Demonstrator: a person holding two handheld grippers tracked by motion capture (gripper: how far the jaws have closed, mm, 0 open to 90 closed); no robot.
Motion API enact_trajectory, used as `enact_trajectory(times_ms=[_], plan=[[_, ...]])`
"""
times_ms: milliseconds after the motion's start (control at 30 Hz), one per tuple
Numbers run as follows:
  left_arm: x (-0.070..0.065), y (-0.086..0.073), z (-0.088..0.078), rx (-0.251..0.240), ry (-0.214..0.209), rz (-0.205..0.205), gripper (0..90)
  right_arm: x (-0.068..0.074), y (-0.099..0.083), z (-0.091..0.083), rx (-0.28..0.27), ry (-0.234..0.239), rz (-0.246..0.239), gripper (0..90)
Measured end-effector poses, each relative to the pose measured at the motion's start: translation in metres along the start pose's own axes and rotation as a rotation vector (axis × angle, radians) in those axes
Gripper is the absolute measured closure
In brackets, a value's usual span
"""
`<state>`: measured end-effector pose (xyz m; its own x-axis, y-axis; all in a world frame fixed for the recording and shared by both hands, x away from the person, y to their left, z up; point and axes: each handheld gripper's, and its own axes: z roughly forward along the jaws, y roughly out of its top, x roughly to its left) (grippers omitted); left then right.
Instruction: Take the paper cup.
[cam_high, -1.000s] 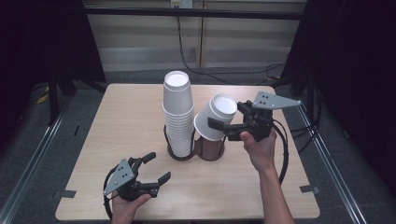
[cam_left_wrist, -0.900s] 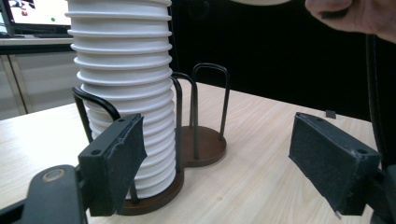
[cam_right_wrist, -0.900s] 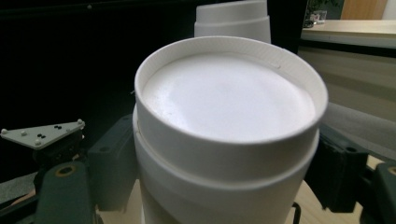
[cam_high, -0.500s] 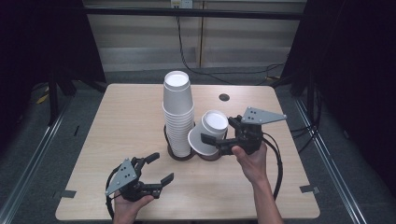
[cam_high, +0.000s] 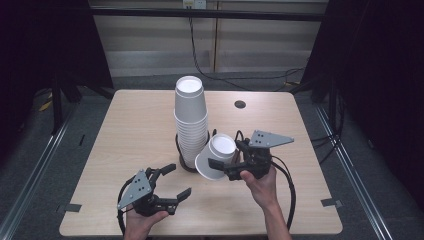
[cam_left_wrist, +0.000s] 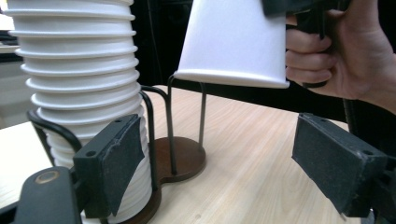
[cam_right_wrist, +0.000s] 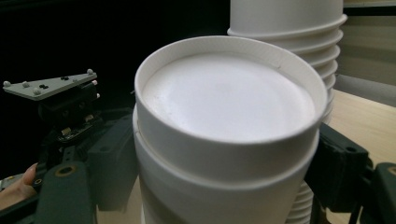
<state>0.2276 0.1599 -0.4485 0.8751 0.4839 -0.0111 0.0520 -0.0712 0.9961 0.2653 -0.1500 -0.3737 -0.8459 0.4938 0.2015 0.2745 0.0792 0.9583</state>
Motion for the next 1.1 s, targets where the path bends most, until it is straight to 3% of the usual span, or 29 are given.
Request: enact_trajectory(times_ms=[233, 433, 767, 1100], plan=[[-0.005, 0.001, 0.007, 0.007, -0.038, -0.008, 15.8, 0.002, -0.008, 0.0, 0.011, 0.009, -0.004, 21.3], [-0.009, 0.002, 0.014, 0.016, -0.065, 0.009, 15.7, 0.004, -0.021, -0.001, 0.006, 0.017, 0.016, 21.3], [-0.008, 0.002, 0.025, 0.017, -0.124, 0.006, 15.6, 0.009, -0.035, 0.007, 0.028, 0.045, 0.021, 21.3], [-0.012, 0.001, 0.037, 0.044, -0.144, 0.009, 13.5, 0.016, -0.039, 0.014, 0.038, 0.086, 0.023, 21.3]])
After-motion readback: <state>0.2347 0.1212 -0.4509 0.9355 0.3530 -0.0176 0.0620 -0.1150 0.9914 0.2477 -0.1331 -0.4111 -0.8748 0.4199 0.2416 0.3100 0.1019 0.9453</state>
